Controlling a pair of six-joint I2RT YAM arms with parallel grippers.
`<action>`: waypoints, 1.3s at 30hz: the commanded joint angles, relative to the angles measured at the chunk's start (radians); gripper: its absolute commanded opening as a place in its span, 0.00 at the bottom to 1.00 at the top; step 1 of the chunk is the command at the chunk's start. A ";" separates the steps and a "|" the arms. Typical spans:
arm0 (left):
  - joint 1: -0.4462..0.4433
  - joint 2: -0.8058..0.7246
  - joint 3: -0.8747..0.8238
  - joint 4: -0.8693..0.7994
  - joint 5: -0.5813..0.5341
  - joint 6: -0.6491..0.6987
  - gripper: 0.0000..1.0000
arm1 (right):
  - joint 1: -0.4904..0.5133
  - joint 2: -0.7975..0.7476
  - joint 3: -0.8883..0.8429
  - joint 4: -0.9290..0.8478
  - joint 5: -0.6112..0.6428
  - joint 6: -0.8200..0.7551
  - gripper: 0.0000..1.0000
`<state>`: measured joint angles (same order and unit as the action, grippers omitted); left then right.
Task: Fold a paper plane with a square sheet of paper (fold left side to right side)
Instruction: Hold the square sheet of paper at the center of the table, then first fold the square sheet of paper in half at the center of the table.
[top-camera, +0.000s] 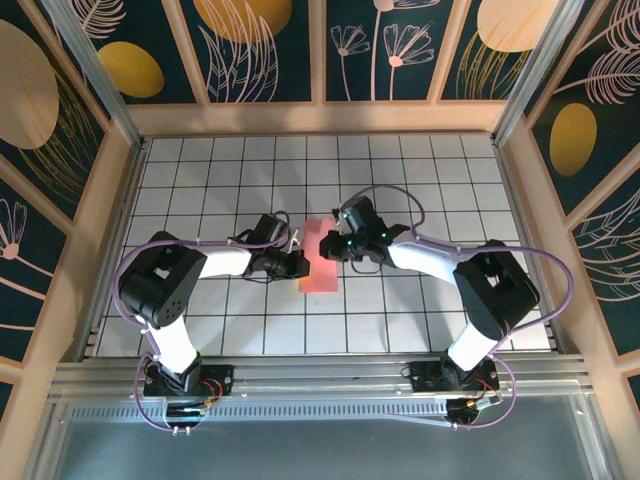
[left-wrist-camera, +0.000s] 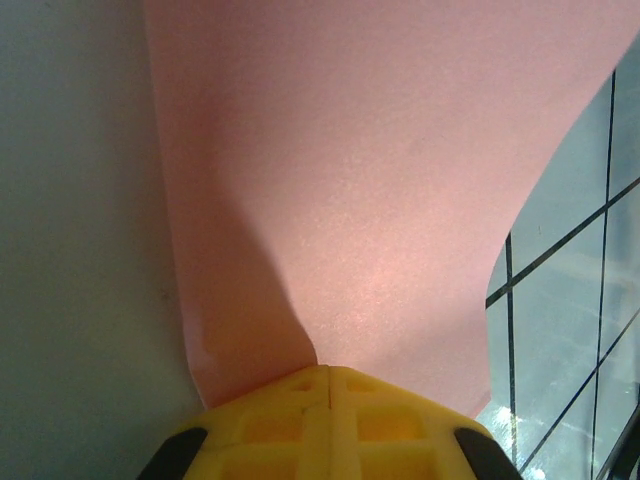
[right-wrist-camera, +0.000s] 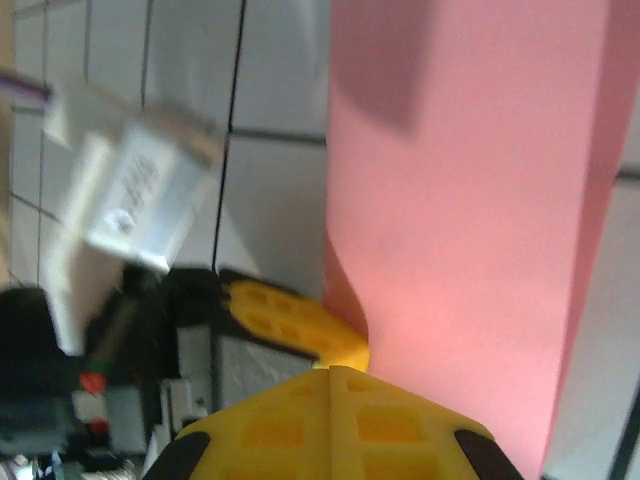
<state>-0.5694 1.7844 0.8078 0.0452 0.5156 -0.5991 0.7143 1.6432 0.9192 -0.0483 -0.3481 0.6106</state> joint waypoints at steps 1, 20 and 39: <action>-0.007 0.041 -0.023 -0.039 -0.058 -0.012 0.00 | 0.039 0.041 -0.039 0.051 -0.036 0.061 0.00; 0.000 0.016 0.089 -0.013 -0.008 -0.046 0.00 | 0.053 0.170 -0.112 -0.058 0.079 0.021 0.00; 0.031 0.118 0.138 0.023 -0.048 -0.022 0.00 | 0.054 0.208 -0.103 -0.136 0.146 -0.017 0.00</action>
<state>-0.5541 1.8751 0.9222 0.0589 0.5041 -0.6327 0.7670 1.7706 0.8536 -0.0154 -0.3389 0.6250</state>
